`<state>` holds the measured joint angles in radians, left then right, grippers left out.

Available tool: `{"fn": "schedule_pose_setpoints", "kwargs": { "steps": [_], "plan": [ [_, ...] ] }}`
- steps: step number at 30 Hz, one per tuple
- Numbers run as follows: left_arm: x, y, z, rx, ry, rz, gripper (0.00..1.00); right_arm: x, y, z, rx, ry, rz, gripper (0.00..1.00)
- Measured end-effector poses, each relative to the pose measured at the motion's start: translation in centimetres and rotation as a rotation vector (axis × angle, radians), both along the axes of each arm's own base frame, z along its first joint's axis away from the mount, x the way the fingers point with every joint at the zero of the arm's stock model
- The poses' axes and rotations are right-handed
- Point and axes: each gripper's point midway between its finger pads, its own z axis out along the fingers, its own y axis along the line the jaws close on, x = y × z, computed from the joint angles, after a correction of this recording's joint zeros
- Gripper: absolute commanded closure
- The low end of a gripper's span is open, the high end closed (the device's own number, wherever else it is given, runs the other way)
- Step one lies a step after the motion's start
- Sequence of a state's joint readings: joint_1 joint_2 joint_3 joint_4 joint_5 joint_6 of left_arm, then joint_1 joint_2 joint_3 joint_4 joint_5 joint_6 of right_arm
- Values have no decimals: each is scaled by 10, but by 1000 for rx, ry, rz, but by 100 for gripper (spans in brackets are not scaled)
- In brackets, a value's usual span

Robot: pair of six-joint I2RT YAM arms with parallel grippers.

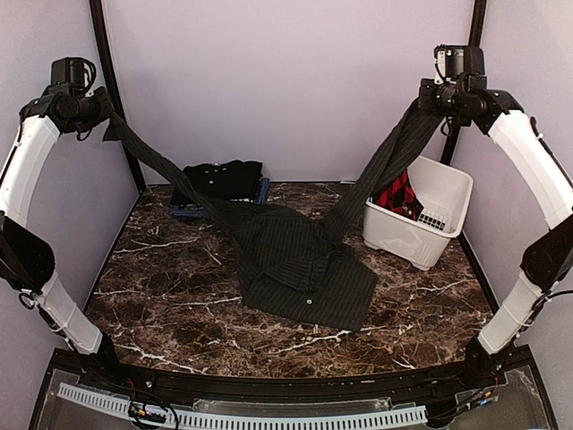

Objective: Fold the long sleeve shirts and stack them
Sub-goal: Flatten out the crumpled shirt at the center of the board.

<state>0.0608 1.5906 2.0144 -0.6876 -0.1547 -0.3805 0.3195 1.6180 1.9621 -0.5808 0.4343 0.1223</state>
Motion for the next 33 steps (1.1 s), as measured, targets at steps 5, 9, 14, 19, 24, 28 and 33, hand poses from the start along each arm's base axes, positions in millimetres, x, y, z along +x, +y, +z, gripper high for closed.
{"fn": "schedule_pose_setpoints", "kwargs": {
  "steps": [5,9,14,19,24,28,33],
  "plan": [
    [7,2,6,-10,-4,-12,100,-2,8,33,37,-63,49,100],
    [5,11,7,-15,-1,2,100,-9,15,54,67,-106,98,100],
    [0,28,2,-29,17,36,100,-17,17,71,82,-140,126,100],
    [-1,31,-1,-49,24,28,100,-28,21,90,105,-181,168,100],
    [10,4,-33,-123,67,-109,100,-32,50,80,154,-158,303,100],
    [18,-44,-110,-179,220,-240,100,-34,111,21,166,-31,459,100],
    [-2,-108,-221,-247,442,-376,81,-32,165,-70,144,174,561,100]
  ]
}}
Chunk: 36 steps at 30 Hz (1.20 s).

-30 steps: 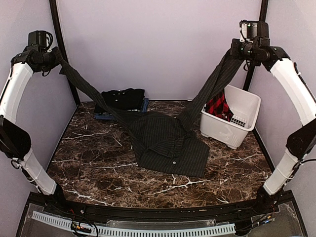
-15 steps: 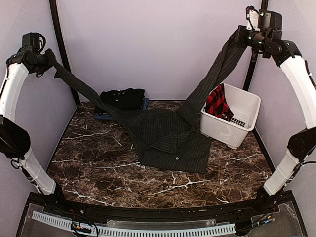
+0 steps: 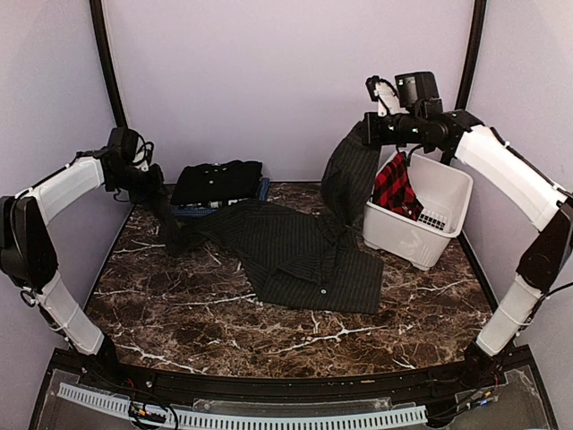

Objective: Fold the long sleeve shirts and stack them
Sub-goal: Flatten out the crumpled shirt at the center of the board.

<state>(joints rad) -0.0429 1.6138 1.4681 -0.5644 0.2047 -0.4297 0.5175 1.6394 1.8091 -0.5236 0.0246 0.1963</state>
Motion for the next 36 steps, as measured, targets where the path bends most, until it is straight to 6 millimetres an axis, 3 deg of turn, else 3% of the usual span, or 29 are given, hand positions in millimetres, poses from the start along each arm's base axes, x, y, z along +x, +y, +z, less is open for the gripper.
{"fn": "schedule_pose_setpoints", "kwargs": {
  "steps": [2,4,7,10,14,20,24,26,31,36],
  "plan": [
    [-16,-14,-38,-5,91,-33,70,4,6,-30,-32,58,8,100],
    [-27,-26,-58,9,137,-56,58,7,12,-50,-55,93,12,100],
    [-32,-41,-65,36,142,-86,39,8,21,-75,-92,133,18,100],
    [-41,-73,-70,69,132,-159,34,-2,36,-97,-121,167,53,100],
    [-60,-116,-77,101,129,-253,33,-14,53,-125,-153,212,96,100],
    [-82,-206,-74,72,62,-441,37,-11,64,-175,-206,282,101,100],
    [-73,-263,-96,35,59,-527,40,4,62,-207,-239,317,50,100],
    [-65,-287,-118,17,78,-560,41,18,59,-219,-253,328,3,100],
    [-57,-313,-166,10,148,-603,41,57,48,-222,-230,309,-100,100],
    [-53,-321,-186,13,176,-622,42,84,22,-227,-200,319,-179,100]
  ]
}}
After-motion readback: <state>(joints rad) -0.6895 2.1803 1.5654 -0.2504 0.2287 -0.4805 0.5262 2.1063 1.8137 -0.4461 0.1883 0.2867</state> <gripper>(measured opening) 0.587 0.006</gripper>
